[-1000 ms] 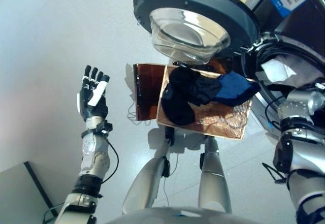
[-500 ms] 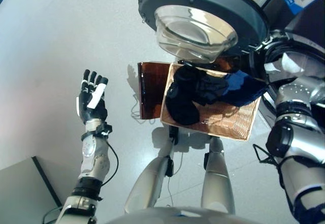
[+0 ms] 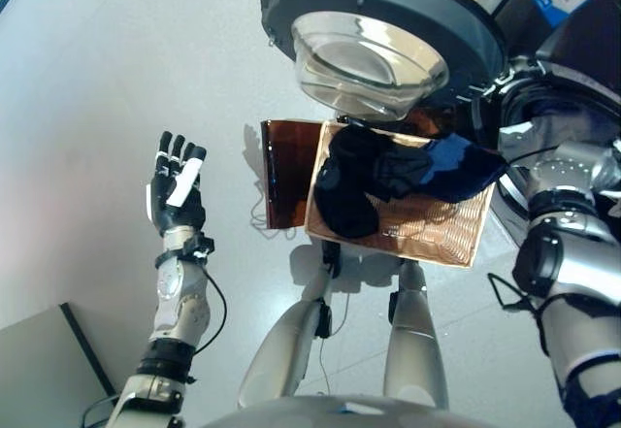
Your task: Pick up the clothes and place them into the washing machine
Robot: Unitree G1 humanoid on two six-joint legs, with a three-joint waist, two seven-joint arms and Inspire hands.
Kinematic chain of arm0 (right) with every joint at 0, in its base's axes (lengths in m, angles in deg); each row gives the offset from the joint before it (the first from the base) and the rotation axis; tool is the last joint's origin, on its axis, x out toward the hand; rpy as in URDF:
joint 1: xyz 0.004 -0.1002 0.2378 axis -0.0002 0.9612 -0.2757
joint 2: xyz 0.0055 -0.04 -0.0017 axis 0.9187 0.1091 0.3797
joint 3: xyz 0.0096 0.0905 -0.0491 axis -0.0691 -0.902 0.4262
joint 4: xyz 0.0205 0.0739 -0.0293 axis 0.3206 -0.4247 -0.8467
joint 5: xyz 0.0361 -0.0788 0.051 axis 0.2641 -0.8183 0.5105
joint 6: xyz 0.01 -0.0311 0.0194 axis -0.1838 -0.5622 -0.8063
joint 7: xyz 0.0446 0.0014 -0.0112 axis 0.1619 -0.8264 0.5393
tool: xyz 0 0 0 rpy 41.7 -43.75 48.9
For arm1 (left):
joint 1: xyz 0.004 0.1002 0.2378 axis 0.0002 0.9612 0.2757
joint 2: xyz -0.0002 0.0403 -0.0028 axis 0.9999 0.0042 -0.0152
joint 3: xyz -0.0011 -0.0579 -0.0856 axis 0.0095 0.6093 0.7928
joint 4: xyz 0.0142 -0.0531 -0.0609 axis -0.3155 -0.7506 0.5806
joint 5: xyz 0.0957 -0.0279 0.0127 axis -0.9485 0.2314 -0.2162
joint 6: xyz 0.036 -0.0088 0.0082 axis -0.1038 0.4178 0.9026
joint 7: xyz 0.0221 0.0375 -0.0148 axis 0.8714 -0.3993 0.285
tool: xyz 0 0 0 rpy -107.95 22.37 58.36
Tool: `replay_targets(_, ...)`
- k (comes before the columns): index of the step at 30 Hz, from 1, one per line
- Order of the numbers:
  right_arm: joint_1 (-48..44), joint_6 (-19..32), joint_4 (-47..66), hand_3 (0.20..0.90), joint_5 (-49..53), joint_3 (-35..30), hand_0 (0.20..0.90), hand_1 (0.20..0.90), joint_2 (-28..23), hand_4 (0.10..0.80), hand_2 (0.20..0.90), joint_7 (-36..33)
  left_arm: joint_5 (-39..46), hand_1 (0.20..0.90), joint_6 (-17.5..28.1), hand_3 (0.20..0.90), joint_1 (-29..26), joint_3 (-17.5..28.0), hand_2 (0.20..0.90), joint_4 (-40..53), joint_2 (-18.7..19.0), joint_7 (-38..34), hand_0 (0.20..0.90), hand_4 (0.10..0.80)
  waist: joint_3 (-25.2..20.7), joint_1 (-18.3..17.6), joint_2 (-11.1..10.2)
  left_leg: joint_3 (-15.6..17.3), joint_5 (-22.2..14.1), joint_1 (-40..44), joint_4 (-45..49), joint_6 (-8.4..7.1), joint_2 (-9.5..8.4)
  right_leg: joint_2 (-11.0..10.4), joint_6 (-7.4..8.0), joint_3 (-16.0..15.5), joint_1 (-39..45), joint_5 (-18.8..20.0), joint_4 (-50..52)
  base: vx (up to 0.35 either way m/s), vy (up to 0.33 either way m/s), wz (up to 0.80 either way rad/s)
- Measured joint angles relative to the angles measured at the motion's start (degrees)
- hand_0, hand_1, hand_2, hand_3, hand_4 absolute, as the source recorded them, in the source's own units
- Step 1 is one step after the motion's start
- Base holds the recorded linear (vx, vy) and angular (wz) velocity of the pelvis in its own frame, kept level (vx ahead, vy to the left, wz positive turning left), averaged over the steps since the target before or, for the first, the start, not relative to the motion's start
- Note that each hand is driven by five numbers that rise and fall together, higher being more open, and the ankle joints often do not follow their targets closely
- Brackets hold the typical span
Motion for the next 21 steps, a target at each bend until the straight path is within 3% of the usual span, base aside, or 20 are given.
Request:
replay_targets(3,-0.73,-6.3,-3.6,0.9,-5.13,4.94,0.9,0.9,-1.6,0.8,0.9,3.27,0.01,0.9,-0.52,0.9,0.11,0.01,0.9,0.01,0.62,1.41,0.9,0.8,0.0,-0.56,-0.01,0.79,0.01,0.04,-0.01,0.04,0.21,0.09,-0.04,-0.07,0.0,0.06,0.2,-0.01,-0.001,-0.01)
replay_targets(7,-1.35,-9.65,-5.44,0.9,-9.04,6.48,0.9,0.9,-2.15,0.8,0.9,5.62,0.83,0.9,-0.65,0.9,1.49,0.04,0.9,0.02,0.99,2.7,0.9,0.8,0.0,-1.04,-0.01,1.07,0.03,0.08,-0.02,0.12,0.35,0.29,-0.06,-0.06,-0.02,0.19,0.23,0.0,0.0,0.0)
replay_targets(14,-0.26,-10.65,-4.47,0.9,-10.24,8.5,0.9,0.9,-2.2,0.8,0.9,9.09,1.87,0.9,-0.66,0.9,2.6,0.1,0.9,0.03,1.02,3.72,0.9,0.8,0.01,-1.2,-0.02,1.25,0.1,0.06,-0.01,0.23,0.71,0.69,-0.37,-0.06,-0.07,0.43,0.22,-0.005,-0.001,-0.05)
replay_targets(18,3.13,-11.25,1.33,0.9,-21.66,15.72,0.9,0.9,-2.1,0.8,0.9,10.38,1.83,0.9,-0.65,0.9,2.63,0.28,0.9,0.08,1.02,3.76,0.9,0.8,0.02,-1.36,-0.06,1.39,0.07,0.05,-0.01,0.27,1.19,1.06,-0.56,-0.08,-0.12,0.46,0.22,-0.006,0.002,-0.04)
replay_targets(19,6.14,-11.34,7.67,0.9,-26.28,17.39,0.9,0.9,-1.93,0.8,0.9,10.2,1.83,0.9,-0.64,0.9,2.87,0.62,0.9,0.41,1.01,3.75,0.9,0.8,0.03,-1.7,-0.1,1.38,-0.03,0.04,-0.01,0.44,1.37,1.14,-0.63,-0.14,-0.11,0.42,0.23,0.0,0.0,0.0)
replay_targets(21,8.29,-11.74,10.93,0.9,-30.62,17.28,0.9,0.9,-1.49,0.8,0.9,10.21,1.79,0.9,-0.64,0.9,3.07,1.2,0.9,0.44,1.01,3.72,0.9,0.8,-0.01,-2.47,-0.21,1.42,-0.06,0.04,-0.02,0.49,1.4,1.21,-0.66,-0.13,-0.13,0.4,0.23,0.0,0.0,0.0)
